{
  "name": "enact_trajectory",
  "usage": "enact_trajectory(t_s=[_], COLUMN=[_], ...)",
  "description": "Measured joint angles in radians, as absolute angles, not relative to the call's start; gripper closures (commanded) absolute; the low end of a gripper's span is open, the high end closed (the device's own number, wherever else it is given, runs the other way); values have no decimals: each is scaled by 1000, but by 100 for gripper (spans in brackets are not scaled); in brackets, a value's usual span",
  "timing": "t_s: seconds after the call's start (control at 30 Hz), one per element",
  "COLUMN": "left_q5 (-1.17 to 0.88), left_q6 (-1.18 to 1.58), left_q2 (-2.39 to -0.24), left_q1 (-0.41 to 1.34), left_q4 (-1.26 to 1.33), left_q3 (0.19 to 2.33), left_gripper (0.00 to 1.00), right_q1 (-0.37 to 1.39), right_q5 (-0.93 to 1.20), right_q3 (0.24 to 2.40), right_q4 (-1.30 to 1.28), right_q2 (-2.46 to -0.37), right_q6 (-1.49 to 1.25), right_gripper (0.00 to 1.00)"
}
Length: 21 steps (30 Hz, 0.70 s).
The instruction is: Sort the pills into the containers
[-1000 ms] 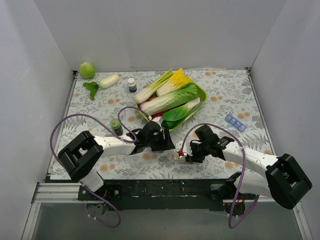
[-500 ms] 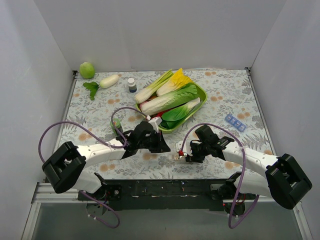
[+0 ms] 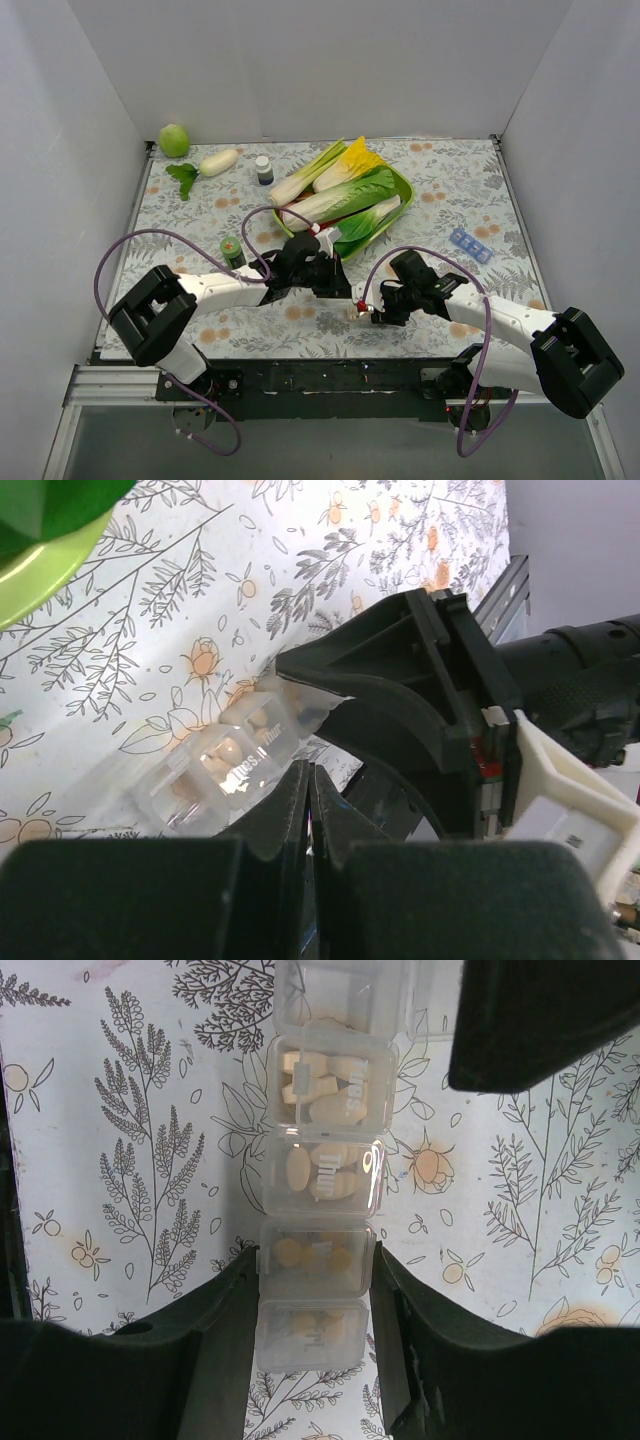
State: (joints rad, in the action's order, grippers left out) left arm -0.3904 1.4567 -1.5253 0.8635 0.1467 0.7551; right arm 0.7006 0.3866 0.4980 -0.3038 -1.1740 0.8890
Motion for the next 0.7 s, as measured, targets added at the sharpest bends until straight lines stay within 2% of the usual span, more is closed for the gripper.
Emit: enact_trajectory(t_s=[0.4,0.7], left_q5=[-389,-354], left_q6=[1456,1454], left_q2=[-1702,-1690], left_q1=[897,906], left_q4=[102,73], left_q3=[794,809], left_gripper=[100,100], right_q1=[701,701], right_q5=[383,380], right_q3=[498,498], right_q4=[-297,-286], right_q2=[-1178,-1183], right_q6=[889,889], right_gripper=[87,88])
